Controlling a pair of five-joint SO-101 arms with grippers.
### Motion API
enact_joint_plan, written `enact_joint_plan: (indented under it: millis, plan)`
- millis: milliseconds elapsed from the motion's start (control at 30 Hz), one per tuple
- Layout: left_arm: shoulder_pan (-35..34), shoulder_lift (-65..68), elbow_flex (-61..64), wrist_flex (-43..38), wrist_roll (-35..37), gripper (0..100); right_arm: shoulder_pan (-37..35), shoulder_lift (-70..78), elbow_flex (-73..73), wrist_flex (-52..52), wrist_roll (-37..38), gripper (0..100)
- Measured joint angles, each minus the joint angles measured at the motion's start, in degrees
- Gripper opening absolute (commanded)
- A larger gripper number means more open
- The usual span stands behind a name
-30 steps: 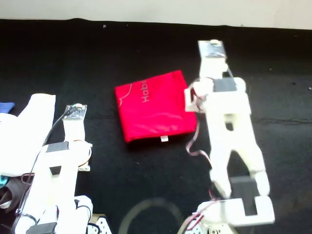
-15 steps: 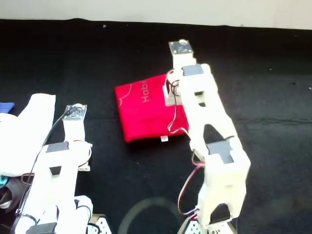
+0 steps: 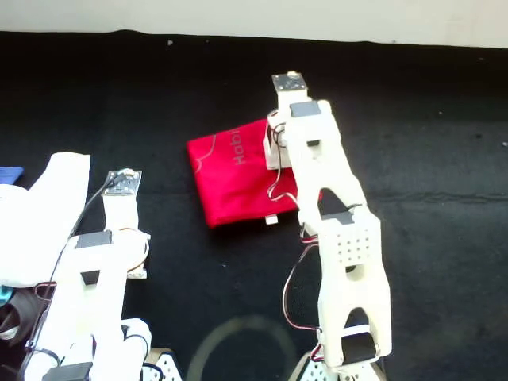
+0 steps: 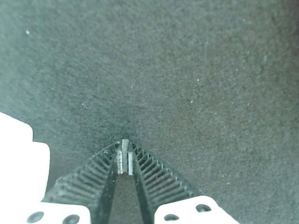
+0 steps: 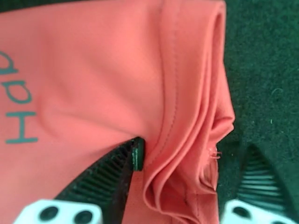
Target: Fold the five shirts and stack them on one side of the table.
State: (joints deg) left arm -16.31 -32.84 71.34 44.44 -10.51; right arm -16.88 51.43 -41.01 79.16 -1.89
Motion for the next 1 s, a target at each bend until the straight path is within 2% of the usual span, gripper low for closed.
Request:
enact_joint_plan:
  millis: [67, 133, 367, 567, 767, 1000]
  plan:
    - [0.0, 0.0, 0.0, 0.0, 0.0, 1, 0.6, 1.5, -2.5, 1.4, 0.0, 3.0]
    - [0.0, 0.0, 0.0, 0.0, 0.0, 1, 1.8, 2.8, -5.1, 1.9, 0.0, 0.4]
    - [0.0, 0.0, 0.0, 0.0, 0.0, 1, 8.7, 4.0, -12.2, 2.7, 0.6, 0.5]
    - [0.0, 0.0, 0.0, 0.0, 0.0, 1, 18.5, 4.5, -18.7, 3.5, 10.9, 0.5]
    - [0.0, 0.0, 0.0, 0.0, 0.0, 1, 28.9, 4.5, -19.3, -5.2, 19.1, 0.5]
    - [0.0, 0.0, 0.0, 0.0, 0.0, 1, 36.8, 5.5, -19.3, -17.8, 25.8, 0.5]
